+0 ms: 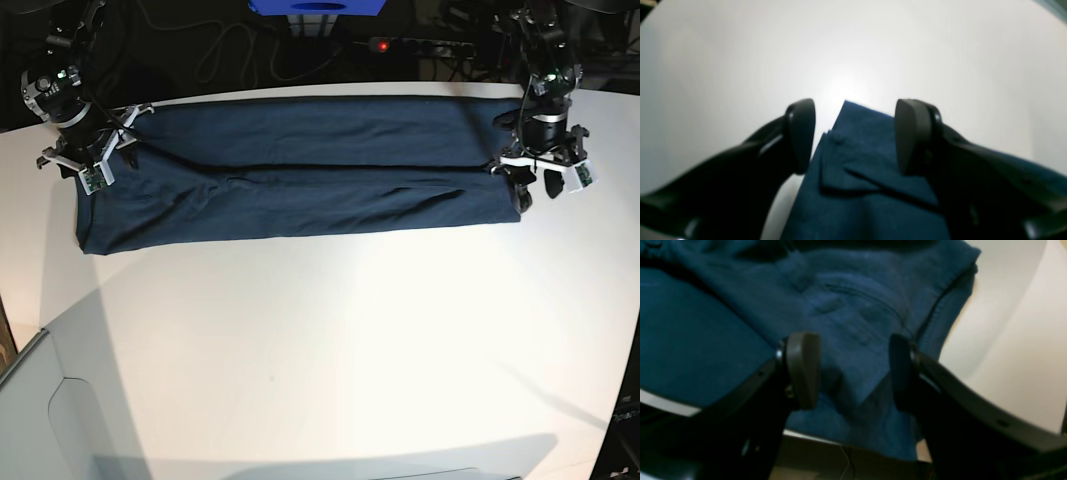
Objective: Fold the T-shirt properly
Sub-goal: 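Hold both strip ends with both grippers and adjust the grip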
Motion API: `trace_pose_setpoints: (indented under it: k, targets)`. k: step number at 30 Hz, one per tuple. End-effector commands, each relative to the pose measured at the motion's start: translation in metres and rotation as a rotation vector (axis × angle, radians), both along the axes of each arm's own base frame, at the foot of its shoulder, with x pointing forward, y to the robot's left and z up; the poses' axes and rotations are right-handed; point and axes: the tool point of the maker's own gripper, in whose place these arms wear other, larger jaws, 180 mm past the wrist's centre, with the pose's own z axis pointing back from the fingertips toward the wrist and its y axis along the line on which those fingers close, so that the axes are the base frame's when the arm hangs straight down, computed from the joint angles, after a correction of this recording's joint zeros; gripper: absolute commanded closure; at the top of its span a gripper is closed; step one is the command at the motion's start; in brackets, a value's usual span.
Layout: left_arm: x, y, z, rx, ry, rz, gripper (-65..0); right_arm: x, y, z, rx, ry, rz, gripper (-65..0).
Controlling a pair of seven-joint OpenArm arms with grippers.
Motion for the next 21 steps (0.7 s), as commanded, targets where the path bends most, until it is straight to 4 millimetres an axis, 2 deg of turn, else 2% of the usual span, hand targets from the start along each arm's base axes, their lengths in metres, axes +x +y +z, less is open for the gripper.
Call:
trace_pose_setpoints:
  k: [1,8,12,14,19,21]
  targets:
    - [0.005,0.005,0.008,0.018,-0.032,0.006,-36.1,0.005,0.001,0.009,-0.002,-0.033,0.032,-31.1]
    - [0.013,0.019,-0.017,-0.002,0.018,0.022,-36.1,0.005,0.0,0.009,-0.004,-0.032,0.031,-31.1]
    - [0.018,0.022,-0.02,-0.007,0.018,0.028,-35.9,0.004,-0.001,0.009,-0.007,-0.031,0.03,-31.1]
    - [0.014,0.023,-0.029,-0.017,0.04,0.035,-35.9,0.005,-0.001,0.009,-0.007,-0.032,0.03,-31.1]
    - [0.015,0.022,-0.032,-0.023,0.047,0.031,-35.9,0.005,-0.001,0.009,-0.007,-0.032,0.03,-31.1]
    - [0.021,0.012,-0.033,-0.031,0.043,0.007,-35.8,0.005,-0.001,0.009,-0.007,-0.032,0.03,-31.1]
